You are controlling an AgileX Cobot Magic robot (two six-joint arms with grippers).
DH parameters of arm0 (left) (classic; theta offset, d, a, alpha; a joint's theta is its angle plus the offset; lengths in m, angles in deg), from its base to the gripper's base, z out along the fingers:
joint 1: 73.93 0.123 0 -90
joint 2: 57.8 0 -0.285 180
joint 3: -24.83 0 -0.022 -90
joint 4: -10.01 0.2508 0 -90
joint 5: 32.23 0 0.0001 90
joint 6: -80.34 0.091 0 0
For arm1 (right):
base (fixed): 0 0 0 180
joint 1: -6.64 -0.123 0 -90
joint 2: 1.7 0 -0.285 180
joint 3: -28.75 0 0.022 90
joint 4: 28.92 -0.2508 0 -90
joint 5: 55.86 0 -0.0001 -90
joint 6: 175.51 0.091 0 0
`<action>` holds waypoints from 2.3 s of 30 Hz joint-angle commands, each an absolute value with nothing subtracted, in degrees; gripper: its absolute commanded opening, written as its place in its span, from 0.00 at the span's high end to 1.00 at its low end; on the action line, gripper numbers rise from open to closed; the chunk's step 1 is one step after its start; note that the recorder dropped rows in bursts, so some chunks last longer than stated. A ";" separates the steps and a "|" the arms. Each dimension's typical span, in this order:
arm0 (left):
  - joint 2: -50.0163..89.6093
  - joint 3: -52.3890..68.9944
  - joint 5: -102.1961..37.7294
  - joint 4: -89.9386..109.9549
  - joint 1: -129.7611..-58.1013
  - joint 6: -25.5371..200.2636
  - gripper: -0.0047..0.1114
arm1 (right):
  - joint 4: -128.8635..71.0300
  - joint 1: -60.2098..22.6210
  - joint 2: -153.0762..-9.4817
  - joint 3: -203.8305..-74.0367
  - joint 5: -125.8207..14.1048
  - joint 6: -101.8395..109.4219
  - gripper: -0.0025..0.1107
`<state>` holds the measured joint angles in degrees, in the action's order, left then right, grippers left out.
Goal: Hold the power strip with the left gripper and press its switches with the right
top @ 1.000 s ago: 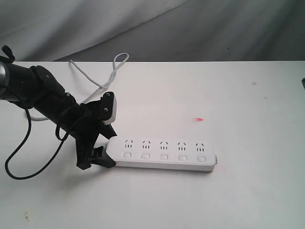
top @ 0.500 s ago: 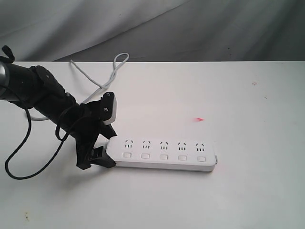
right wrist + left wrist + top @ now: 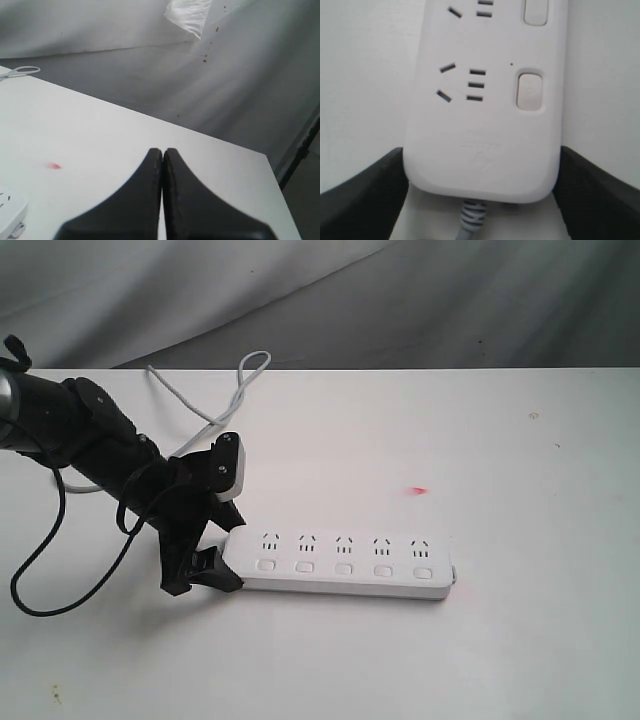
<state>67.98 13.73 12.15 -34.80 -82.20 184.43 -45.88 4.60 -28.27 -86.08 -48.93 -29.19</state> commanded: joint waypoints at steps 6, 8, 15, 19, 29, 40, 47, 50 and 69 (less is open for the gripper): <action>67.59 14.10 12.56 -35.27 -82.53 184.16 0.41 | -30.34 4.93 -19.06 -80.92 -42.84 -10.33 0.98; 67.59 14.10 12.56 -35.27 -82.53 184.16 0.41 | -30.34 4.93 -17.39 -78.11 -45.79 -10.33 0.98; 67.59 14.10 12.56 -35.27 -82.53 184.16 0.41 | -30.34 4.93 -15.94 -74.04 -49.88 -10.46 0.98; 67.59 14.10 12.56 -35.27 -82.53 184.16 0.41 | -32.45 4.93 -15.94 -74.04 -49.91 -10.46 0.98; 67.59 14.10 12.56 -35.27 -82.53 184.16 0.41 | -32.72 4.93 -15.94 -74.04 -50.01 -10.31 0.98; 67.59 14.10 12.56 -35.27 -82.53 184.16 0.41 | -32.72 4.93 -15.94 -74.04 -50.01 -10.31 0.98; 67.59 14.10 11.50 -37.51 -82.53 187.07 0.41 | -32.72 4.93 -15.94 -74.04 -50.01 -10.31 0.98; 67.59 14.10 10.11 -40.06 -82.53 187.29 0.41 | -32.72 4.93 -15.94 -74.04 -50.01 -10.31 0.98; 66.63 14.10 9.77 -40.06 -82.53 185.54 0.19 | -32.72 4.93 -15.94 -74.04 -50.01 -10.31 0.98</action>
